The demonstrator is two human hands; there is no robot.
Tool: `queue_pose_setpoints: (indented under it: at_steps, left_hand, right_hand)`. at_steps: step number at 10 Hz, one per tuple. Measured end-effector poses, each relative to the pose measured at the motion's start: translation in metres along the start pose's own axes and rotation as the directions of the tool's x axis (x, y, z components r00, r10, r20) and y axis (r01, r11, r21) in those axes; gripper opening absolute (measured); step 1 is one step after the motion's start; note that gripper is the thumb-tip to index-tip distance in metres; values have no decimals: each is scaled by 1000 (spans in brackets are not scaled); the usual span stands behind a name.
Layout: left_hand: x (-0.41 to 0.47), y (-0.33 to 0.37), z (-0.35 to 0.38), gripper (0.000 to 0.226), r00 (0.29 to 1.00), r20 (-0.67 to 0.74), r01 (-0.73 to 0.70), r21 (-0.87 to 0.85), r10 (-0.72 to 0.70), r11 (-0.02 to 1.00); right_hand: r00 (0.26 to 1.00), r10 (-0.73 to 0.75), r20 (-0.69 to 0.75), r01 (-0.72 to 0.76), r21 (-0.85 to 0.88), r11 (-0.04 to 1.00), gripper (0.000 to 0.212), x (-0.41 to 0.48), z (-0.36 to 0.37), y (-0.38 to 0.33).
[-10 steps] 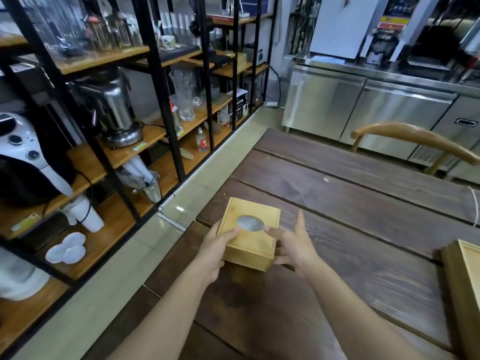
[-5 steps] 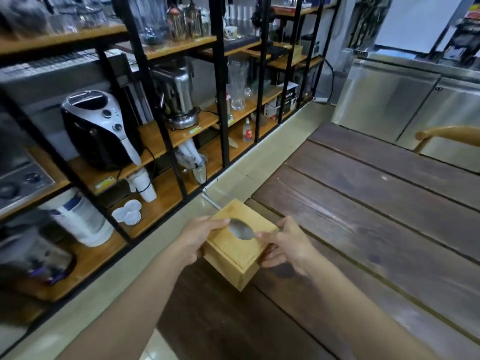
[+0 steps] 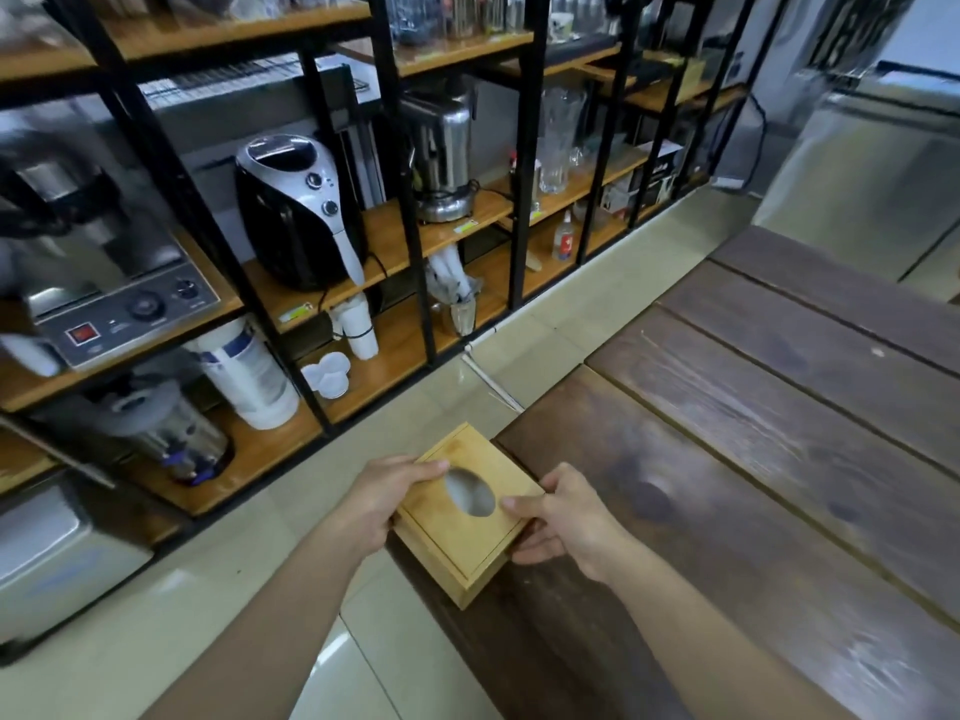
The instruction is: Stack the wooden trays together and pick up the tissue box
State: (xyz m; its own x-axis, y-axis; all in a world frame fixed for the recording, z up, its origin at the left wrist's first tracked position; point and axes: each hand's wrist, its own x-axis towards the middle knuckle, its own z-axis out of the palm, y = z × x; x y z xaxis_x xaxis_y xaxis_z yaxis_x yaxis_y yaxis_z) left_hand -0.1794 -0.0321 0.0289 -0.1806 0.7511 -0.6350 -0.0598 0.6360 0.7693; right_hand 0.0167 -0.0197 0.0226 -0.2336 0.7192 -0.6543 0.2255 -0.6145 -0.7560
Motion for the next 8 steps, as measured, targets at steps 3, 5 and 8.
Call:
queue_pose_setpoints:
  at_steps: [3,5,8]
  left_hand:
    - [1,-12,-4,15,1000,2,-15,36,15,999]
    - [7,-13,-6,44,999,17,-40,140,38,989]
    - [11,38,16,57,960,72,-270,487,270,830]
  right_hand:
    - [998,-39,-54,28,-191,981,44,-11,9,7]
    - [989,-134,-65,71,-585,808,49,-20,3,1]
    - [966,-250,-69,95,-802,589,48,-61,-75,-28]
